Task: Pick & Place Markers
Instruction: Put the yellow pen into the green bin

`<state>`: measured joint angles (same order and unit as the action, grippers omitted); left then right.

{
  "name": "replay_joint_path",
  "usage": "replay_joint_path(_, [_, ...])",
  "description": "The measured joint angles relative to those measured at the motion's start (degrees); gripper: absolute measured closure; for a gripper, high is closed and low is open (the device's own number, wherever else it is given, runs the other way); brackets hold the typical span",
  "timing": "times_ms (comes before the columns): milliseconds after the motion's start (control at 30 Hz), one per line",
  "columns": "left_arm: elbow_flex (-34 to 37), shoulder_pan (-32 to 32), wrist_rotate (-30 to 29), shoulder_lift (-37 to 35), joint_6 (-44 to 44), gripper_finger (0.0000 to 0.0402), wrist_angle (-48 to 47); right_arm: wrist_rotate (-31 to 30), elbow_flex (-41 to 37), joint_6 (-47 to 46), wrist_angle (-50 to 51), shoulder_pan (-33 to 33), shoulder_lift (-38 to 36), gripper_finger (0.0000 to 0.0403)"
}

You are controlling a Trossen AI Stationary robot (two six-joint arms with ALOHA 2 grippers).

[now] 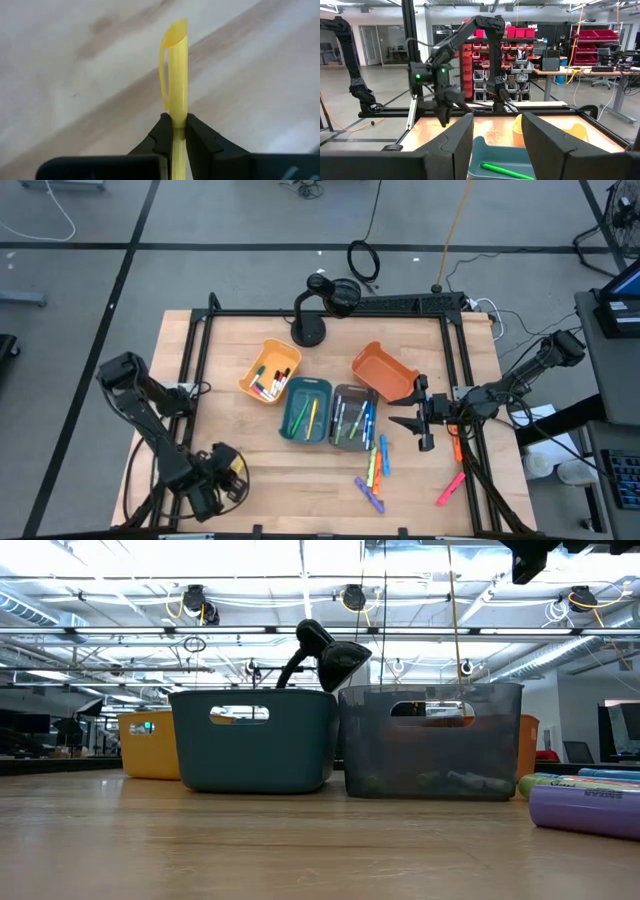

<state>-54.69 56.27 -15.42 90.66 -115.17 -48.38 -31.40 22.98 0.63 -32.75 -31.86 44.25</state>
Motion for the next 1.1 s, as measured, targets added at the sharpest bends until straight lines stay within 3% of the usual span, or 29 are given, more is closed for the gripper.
replay_joint_path(233, [-5.86,-2.48,-10.59,-1.26,10.47,0.0370,-1.38,-0.02,0.01,-0.39,0.00,0.00,0.00,0.0248])
replay_joint_path(567, [-15.22,-10.74,-18.78,-1.30,35.47,0.0366,-0.94,-0.02,0.00,-4.76,2.03,0.00,0.05,0.0248])
replay_joint_path(833, [-19.18,-20.26,-19.20,-1.37,54.21,0.0369,2.98,0.07,0.00,-6.63,2.01,0.00,0.96,0.0248])
replay_joint_path(1100, [-19.54,-32.51,-15.03,-1.39,61.27,0.0368,6.48,0.00,0.01,-6.63,1.93,0.00,0.96,0.0248])
